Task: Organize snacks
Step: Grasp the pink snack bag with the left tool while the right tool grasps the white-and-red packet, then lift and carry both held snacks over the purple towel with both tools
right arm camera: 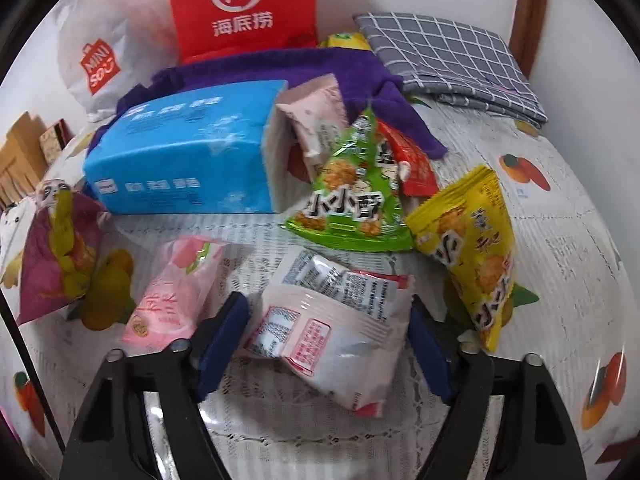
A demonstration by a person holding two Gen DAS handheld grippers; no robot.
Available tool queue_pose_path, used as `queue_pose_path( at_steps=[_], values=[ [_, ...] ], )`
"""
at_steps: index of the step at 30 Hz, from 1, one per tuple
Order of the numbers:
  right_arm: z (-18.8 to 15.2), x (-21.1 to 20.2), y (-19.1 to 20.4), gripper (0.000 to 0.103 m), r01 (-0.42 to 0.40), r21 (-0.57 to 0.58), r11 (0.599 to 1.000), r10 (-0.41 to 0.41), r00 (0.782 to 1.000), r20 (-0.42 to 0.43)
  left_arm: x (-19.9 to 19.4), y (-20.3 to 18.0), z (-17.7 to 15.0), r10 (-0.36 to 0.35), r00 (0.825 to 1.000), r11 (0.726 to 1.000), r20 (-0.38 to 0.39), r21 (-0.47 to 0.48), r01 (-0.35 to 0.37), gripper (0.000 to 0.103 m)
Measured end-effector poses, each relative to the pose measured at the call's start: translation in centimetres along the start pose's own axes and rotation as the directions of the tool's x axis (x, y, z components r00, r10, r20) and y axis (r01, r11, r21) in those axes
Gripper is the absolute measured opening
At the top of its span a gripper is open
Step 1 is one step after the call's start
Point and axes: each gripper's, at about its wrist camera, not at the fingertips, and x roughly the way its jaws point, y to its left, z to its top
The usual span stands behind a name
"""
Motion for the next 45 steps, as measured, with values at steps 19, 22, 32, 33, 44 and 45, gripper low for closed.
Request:
queue_pose_path(
  at_steps=[19,22,32,33,44,45],
  values=[
    [-1.8,-2.2,-2.8,0.065,-0.046,-0.008,0.999,0.046,0.998,0.049,2.3,-5.5,-0.8,-0.064,0.997,0.984,-0.039,0.165,0.069,0.102],
    [-1.9,-2.8,-3.2,0.064,-0.045,-0.011,0.999,0.045,0.997,0.056,3.5,-6.4,-0.9,-0.023,0.998,0.982,-0.05,0.188,0.032,0.102],
    [-2.2,-3.6,-3.9,0.062,-0.061,-0.002,0.998,0.061,0.997,0.055,4.6,-7.1,-0.7,-0.027,0.994,0.982,-0.108,0.185,0.047,0.064],
    [-2.1,-3.9,-4.0,0.062,-0.066,0.003,0.998,0.066,0.996,0.06,4.5,-7.1,-0.6,-0.038,0.993,0.982,-0.109,0.179,0.057,0.063],
    [-1.1,-7.8,-4.2,0.061,-0.095,0.009,0.995,0.094,0.99,0.109,-0.2,-7.6,-0.1,-0.178,0.98,0.974,-0.083,0.129,0.188,0.061],
    [-0.8,-8.3,-4.1,0.061,-0.1,0.008,0.995,0.098,0.988,0.116,-0.5,-7.7,0.1,-0.184,0.98,0.972,-0.079,0.131,0.193,0.061]
  ],
)
